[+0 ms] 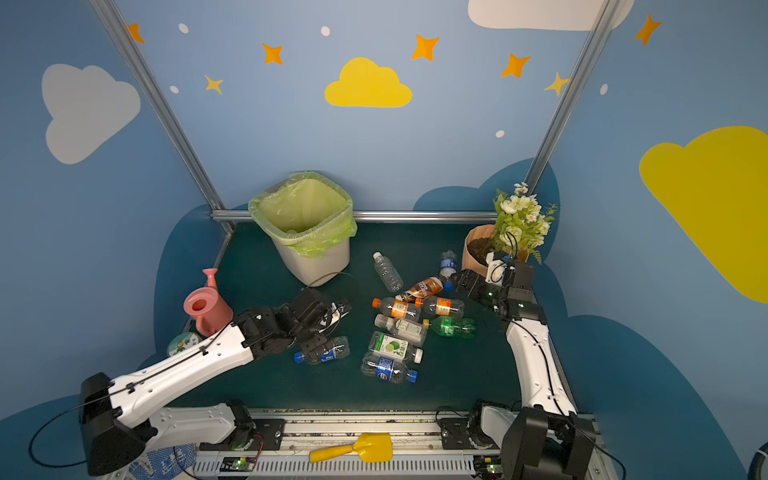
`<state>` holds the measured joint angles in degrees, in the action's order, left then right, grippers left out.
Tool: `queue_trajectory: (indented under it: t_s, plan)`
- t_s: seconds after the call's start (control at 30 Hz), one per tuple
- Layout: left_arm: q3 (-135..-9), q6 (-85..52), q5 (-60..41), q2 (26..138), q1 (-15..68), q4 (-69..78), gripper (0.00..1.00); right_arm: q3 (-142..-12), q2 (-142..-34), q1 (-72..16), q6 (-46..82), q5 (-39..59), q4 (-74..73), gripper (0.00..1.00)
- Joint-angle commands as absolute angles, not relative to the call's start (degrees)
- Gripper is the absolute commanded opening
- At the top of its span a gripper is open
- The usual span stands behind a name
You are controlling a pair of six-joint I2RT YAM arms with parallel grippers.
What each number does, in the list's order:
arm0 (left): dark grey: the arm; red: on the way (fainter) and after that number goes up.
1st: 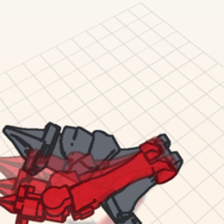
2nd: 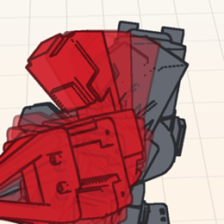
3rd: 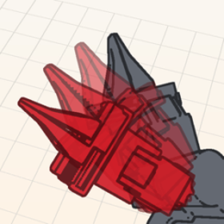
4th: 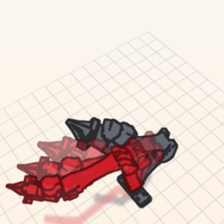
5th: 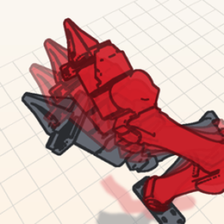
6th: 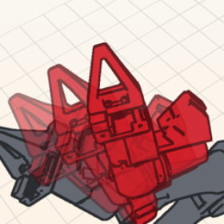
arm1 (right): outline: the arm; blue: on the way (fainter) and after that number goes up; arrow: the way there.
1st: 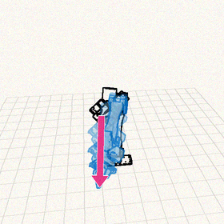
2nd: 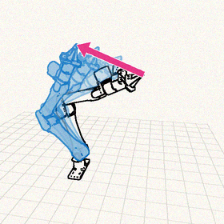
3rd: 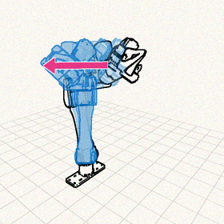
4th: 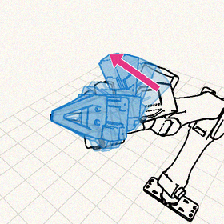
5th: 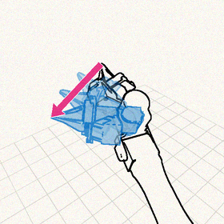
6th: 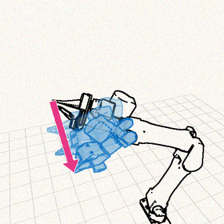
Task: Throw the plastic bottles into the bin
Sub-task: 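Move the left gripper back down to the blue-label bottle, then close the left gripper around the blue-label bottle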
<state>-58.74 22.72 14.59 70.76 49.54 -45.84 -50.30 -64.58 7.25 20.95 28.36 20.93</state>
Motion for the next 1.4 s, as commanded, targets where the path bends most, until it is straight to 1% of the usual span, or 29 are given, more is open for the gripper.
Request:
queue_trajectory:
  t_s: [0.0,0.13,0.4,0.6,0.73,0.9,1.03,1.1,1.2,1.3,1.37]
  plan:
    - [-57.54,23.51,11.20,73.57,49.59,-48.14,0.99,-51.29,-63.90,7.06,19.96,28.42,21.76,0.97]
    - [-57.17,24.25,10.12,77.52,49.31,-46.86,0.99,-50.58,-63.47,7.06,20.20,28.26,21.49,0.97]
    - [-57.40,25.21,10.16,85.48,48.82,-46.99,0.94,-49.83,-62.58,7.23,19.52,28.30,21.48,0.97]
    - [-55.82,25.13,9.23,86.70,48.37,-44.43,0.93,-49.31,-62.53,7.47,19.64,28.27,21.14,0.97]
    - [-55.98,25.05,8.98,88.72,48.16,-43.26,0.90,-49.13,-62.67,7.56,19.69,28.46,20.98,0.97]
    - [-56.05,25.04,7.26,91.47,47.73,-42.10,0.89,-49.13,-62.45,7.78,19.52,28.40,21.26,0.97]
    - [-56.33,24.83,6.69,93.19,47.46,-42.27,0.82,-49.04,-62.40,7.93,19.55,28.47,21.27,0.97]
    - [-56.34,24.78,6.42,93.27,47.37,-42.28,0.82,-48.96,-62.48,8.07,19.54,28.48,21.26,0.97]
    - [-56.34,24.79,5.91,92.99,47.36,-42.23,0.78,-48.78,-62.58,8.12,19.85,28.47,21.12,0.97]
    - [-56.26,24.52,6.23,93.19,47.11,-41.78,0.69,-48.61,-62.58,8.17,20.01,28.50,20.90,0.97]
    - [-55.99,24.39,6.31,93.04,47.07,-41.25,0.67,-48.69,-62.58,8.22,19.93,28.56,21.00,0.97]
